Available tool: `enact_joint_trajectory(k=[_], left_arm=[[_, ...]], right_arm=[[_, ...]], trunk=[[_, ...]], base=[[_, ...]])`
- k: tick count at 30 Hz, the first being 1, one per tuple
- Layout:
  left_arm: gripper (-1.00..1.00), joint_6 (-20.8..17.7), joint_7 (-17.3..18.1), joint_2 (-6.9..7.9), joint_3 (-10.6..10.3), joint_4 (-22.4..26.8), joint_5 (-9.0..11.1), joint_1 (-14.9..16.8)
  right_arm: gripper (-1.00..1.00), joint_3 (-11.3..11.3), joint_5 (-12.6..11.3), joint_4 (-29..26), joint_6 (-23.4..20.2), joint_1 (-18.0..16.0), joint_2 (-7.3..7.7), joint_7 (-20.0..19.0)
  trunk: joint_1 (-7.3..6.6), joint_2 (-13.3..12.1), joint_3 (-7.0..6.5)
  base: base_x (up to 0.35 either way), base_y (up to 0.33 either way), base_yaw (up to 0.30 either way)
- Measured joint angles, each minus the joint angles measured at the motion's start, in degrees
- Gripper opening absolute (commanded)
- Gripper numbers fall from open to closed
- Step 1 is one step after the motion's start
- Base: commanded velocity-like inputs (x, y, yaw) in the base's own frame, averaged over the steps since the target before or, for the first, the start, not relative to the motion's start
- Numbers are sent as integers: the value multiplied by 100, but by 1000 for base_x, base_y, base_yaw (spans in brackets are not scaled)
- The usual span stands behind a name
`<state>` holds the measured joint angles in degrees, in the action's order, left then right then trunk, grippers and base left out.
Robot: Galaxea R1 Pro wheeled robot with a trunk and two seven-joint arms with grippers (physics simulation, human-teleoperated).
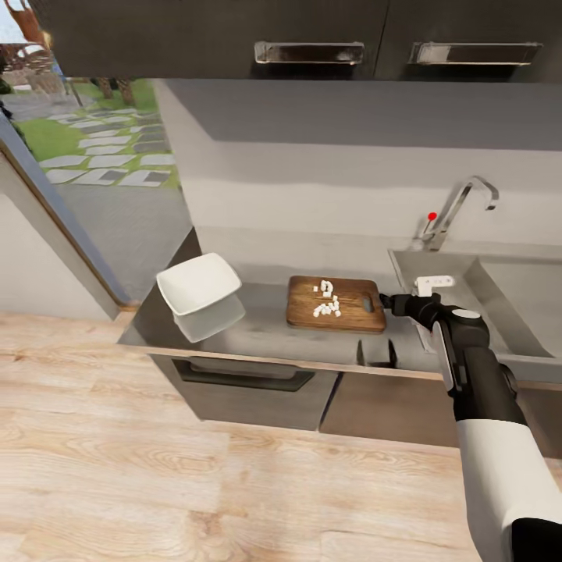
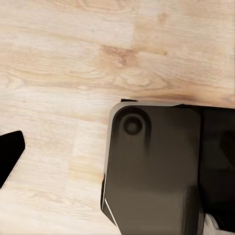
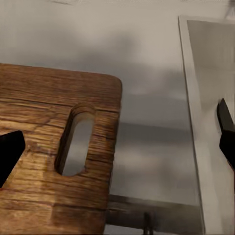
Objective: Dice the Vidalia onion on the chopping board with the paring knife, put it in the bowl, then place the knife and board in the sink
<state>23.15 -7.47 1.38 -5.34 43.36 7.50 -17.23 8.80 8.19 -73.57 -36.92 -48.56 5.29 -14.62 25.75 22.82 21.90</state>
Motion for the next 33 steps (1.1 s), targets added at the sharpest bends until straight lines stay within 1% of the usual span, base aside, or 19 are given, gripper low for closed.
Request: enact_joint_trajectory(k=[9,15,22,33], left_arm=[[100,1,-1,1,-1,-2,0,1],[100,1,0,0,-2,-1,0,1],[100,1,-1,1,-4,-2,0,1],[100,1,-1,0,-4,-2,0,1]], right_arm=[[100,0,0,8,-2,-1,-2,0],[100,0,0,8,-1,-2,-9,0],[100,0,0,8,-2,-2,-10,5],[100,0,0,17,-2,-1,-10,9]], trunk=[[0,0,0],[0,0,0],[0,0,3],[0,0,67]], base=[[0,42,0],[0,103,0],[0,14,0],[0,0,0]])
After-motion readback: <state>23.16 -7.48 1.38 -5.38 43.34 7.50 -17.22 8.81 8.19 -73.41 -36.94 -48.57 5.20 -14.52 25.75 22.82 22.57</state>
